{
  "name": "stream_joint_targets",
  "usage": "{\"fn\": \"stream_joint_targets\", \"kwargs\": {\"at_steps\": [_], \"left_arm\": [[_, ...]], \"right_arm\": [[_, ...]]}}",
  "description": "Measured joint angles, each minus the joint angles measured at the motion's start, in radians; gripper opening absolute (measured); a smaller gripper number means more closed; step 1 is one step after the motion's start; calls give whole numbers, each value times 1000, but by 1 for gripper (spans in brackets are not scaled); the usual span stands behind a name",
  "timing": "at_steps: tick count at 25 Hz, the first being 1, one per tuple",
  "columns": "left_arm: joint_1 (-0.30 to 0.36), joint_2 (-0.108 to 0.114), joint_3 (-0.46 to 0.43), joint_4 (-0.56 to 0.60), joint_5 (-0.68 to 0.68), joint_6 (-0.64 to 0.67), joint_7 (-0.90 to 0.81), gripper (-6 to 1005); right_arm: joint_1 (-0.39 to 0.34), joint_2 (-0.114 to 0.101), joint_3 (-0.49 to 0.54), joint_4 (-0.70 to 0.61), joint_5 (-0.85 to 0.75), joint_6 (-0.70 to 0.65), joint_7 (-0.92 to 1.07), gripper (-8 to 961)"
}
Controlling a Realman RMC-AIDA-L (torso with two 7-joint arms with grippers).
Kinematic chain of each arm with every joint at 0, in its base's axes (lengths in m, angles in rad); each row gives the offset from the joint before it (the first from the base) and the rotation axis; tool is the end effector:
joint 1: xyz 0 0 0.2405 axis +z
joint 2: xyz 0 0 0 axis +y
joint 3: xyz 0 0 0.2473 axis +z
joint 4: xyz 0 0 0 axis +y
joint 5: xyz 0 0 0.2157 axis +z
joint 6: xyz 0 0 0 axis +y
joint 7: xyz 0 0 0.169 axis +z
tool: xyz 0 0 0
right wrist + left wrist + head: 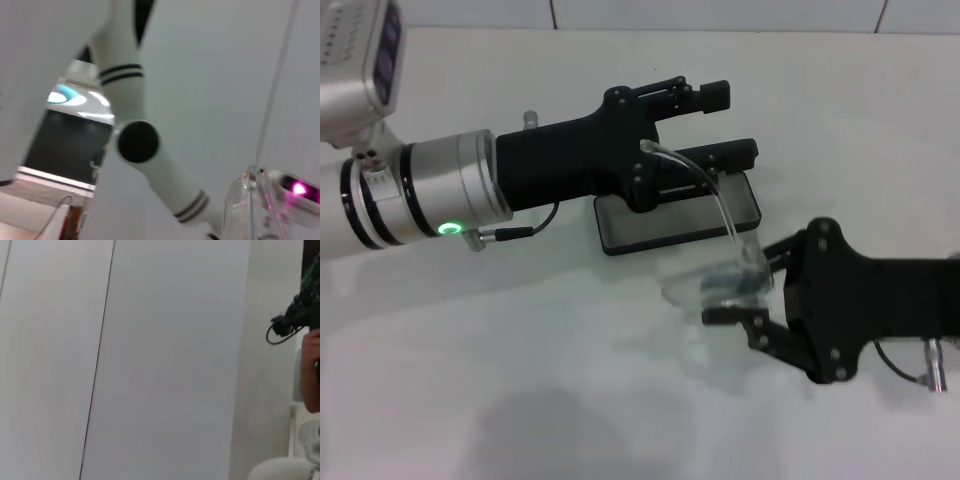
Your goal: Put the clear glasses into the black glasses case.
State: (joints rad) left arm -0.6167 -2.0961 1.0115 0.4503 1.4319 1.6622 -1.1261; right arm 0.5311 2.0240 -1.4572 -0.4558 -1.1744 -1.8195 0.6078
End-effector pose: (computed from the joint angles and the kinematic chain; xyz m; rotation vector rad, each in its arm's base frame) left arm -0.1562 0.3315 -0.0414 -2.7041 -0.2619 -1.3174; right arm 0.1645 0.2702 -0.0454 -2.7095 -0.5036 1.3598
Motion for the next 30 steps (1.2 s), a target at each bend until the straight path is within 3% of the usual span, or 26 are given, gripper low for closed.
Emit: {"fn": "stream_joint_targets", "kwargs": {"at_steps": [15, 21, 26, 28, 30], "left_arm": [[-3, 0, 50, -14, -9, 11, 59, 689], [13, 1, 40, -21, -64, -10, 75, 690], [58, 6, 38, -17, -152, -117, 142, 690], [70, 7, 38, -16, -179, -154, 157, 690], [82, 8, 38, -16, -197, -183, 171, 690]], "right_arm": [[3, -5, 2, -3, 23, 111, 93, 119], [-10, -19, -1, -16, -1, 101, 91, 119], [-95, -56, 8, -139, -46, 134, 84, 119], [-158, -54, 23, -236, -68, 216, 85, 119], [-219, -38, 34, -351, -104, 317, 87, 118]]}}
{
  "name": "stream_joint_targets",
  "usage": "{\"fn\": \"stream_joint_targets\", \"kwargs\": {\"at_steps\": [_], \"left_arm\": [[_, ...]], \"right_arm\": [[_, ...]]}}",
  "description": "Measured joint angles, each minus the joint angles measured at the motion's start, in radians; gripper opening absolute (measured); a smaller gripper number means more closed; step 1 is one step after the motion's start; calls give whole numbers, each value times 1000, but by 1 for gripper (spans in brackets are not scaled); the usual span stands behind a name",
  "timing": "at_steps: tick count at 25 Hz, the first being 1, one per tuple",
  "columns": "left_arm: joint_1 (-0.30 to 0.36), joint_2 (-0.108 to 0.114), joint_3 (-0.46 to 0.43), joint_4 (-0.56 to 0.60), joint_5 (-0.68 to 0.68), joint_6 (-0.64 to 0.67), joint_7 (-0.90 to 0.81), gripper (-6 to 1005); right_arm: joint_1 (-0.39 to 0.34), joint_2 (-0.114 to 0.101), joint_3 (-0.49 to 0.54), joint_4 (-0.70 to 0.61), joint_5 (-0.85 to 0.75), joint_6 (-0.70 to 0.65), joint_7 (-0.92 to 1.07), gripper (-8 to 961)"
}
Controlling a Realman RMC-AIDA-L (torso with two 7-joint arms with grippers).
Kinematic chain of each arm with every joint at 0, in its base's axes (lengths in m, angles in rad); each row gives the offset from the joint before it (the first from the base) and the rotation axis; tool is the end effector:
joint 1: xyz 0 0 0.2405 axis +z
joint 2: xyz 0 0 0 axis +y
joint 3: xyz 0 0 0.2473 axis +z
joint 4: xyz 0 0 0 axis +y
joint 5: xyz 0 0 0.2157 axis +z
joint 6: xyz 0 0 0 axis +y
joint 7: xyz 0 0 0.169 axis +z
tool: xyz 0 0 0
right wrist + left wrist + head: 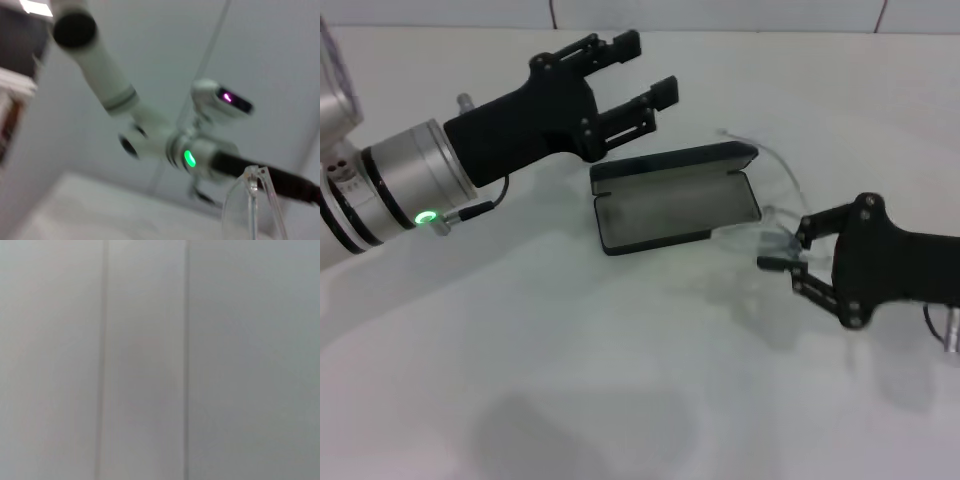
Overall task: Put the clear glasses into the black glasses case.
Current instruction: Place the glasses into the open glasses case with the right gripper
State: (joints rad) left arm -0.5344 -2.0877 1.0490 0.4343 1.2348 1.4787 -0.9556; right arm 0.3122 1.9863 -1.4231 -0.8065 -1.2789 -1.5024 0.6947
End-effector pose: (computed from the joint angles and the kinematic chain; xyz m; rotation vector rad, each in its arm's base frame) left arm -0.1917 0.3542 -0.0296 -2.4093 -0.2804 -1.1890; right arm 0.2042 0.2963 -0.0282 -2.6401 -0.4524 0.8531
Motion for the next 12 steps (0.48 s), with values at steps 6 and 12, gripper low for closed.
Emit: {"fn": "stream_joint_targets", "kwargs": {"at_steps": [6, 12], "left_arm": [[9, 0, 0, 1, -9, -19, 8, 689], [18, 0, 0, -1, -31, -29, 11, 689]], "right_arm": [[-95, 32, -135, -301, -146, 368, 66, 118], [-101, 31, -199, -358, -170, 394, 72, 118]]}}
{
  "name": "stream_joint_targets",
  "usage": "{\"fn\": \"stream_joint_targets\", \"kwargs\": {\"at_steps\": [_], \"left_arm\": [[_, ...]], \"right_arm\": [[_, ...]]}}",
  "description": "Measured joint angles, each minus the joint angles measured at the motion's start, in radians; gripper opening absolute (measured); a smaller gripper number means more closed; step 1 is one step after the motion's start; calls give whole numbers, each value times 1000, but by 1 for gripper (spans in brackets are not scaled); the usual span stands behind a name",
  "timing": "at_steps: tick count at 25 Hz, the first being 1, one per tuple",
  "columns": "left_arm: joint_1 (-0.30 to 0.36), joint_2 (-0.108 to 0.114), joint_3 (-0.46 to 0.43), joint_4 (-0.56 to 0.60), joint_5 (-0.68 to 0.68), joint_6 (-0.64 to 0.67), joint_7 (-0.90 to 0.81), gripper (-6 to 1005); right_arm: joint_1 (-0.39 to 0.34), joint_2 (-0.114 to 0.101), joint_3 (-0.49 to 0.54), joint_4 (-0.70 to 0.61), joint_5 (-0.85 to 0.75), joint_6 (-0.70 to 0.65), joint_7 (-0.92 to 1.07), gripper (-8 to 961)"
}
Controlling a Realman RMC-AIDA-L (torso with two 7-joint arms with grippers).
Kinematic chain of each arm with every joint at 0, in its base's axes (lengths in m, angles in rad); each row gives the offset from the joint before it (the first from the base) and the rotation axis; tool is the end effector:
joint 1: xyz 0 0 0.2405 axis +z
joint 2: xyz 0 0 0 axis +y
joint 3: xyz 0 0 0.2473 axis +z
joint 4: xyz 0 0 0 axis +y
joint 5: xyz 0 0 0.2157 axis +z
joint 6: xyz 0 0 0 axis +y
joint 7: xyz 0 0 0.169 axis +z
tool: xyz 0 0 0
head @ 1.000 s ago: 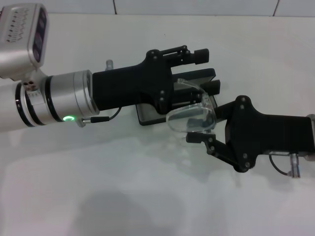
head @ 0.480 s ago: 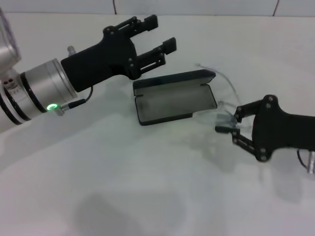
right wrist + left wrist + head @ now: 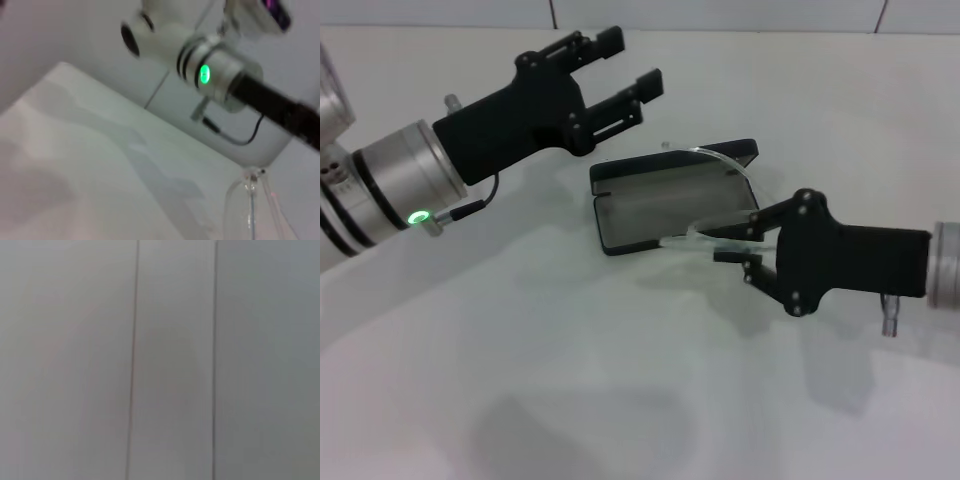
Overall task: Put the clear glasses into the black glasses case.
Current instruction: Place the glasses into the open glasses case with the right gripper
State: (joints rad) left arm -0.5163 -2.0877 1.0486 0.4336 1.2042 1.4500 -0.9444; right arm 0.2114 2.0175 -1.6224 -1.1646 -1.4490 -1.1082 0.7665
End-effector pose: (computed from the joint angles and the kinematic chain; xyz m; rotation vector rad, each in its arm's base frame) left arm -0.2001 0.3566 -0.0264 -2.3599 -0.3115 -1.1696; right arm 0.1794 0.3111 -0.0567 -2.5893 -0.6434 0.4477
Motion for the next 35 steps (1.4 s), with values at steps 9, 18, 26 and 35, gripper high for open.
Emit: {"fn": "stream_joint_targets", "kwargs": {"at_steps": [9, 18, 26, 35], "left_arm": [[17, 3, 0, 4, -38, -7, 5, 690], [-27, -8, 79, -16, -42, 92, 3, 690], [-90, -10, 95, -85, -44, 128, 42, 690], [-99, -9, 92, -98, -45, 125, 72, 689]], "right_arm": [[54, -2, 277, 125, 59, -574, -3, 119], [374, 4, 292, 608, 202, -654, 1, 119], [473, 8, 232, 731, 221, -660, 48, 118], [438, 4, 222, 702, 222, -681, 95, 117]]}}
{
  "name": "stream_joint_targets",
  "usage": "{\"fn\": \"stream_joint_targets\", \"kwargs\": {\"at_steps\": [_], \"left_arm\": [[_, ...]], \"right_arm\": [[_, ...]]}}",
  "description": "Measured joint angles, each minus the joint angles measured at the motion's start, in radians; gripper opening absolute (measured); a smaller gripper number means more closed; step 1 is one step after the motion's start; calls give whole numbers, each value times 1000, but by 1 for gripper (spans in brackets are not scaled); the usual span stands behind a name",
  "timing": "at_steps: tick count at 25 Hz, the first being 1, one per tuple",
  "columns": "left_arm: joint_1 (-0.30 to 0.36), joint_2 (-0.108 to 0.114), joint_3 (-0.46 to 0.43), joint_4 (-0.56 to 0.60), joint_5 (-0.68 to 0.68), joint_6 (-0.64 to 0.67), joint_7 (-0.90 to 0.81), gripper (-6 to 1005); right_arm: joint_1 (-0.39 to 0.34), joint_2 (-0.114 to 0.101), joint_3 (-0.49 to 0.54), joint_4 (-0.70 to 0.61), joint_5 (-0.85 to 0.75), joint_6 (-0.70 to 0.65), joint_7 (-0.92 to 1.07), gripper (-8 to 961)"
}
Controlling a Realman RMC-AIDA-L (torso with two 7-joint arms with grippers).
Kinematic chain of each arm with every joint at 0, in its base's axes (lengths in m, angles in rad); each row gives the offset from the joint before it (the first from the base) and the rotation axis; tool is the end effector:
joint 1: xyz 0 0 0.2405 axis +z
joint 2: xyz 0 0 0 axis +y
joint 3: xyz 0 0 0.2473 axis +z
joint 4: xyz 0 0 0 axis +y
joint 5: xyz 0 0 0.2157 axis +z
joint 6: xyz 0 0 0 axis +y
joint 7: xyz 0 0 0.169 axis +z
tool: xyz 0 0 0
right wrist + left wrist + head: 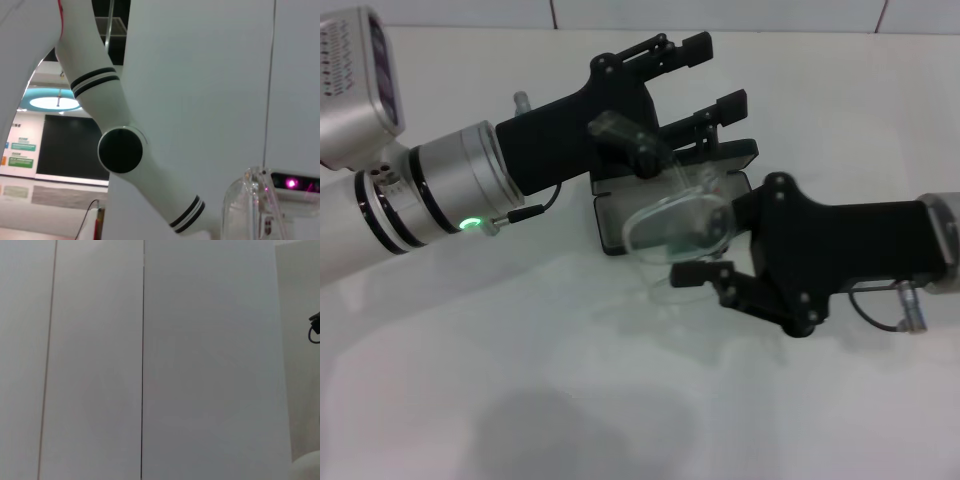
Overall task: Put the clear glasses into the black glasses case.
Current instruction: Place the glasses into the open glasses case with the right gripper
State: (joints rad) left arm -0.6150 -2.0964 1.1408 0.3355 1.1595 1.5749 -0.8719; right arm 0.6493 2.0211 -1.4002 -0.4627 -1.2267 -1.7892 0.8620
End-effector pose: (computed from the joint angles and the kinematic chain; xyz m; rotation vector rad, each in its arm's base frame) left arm -0.1599 0.3418 -0.0475 -2.4840 -0.1551 -1.3281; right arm 0.1358 0.2967 -0.0440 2.7770 0.3196 -1.3143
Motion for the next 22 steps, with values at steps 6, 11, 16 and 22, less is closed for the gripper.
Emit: {"fn": "stream_joint_targets", "kwargs": {"at_steps": [6, 11, 16, 22], "left_arm": [[8, 3, -2, 6, 0, 2, 0, 689], [5, 3, -2, 8, 0, 7, 4, 690], [4, 3, 3, 8, 0, 9, 28, 690], [5, 3, 4, 8, 0, 9, 36, 689]], "right_arm": [[-53, -2, 26, -59, 1, -3, 11, 116], [-50, -1, 34, -57, 2, 17, 51, 117], [-45, 0, 35, -56, 12, 65, 99, 118], [-40, 2, 35, -54, 13, 96, 125, 119]]}}
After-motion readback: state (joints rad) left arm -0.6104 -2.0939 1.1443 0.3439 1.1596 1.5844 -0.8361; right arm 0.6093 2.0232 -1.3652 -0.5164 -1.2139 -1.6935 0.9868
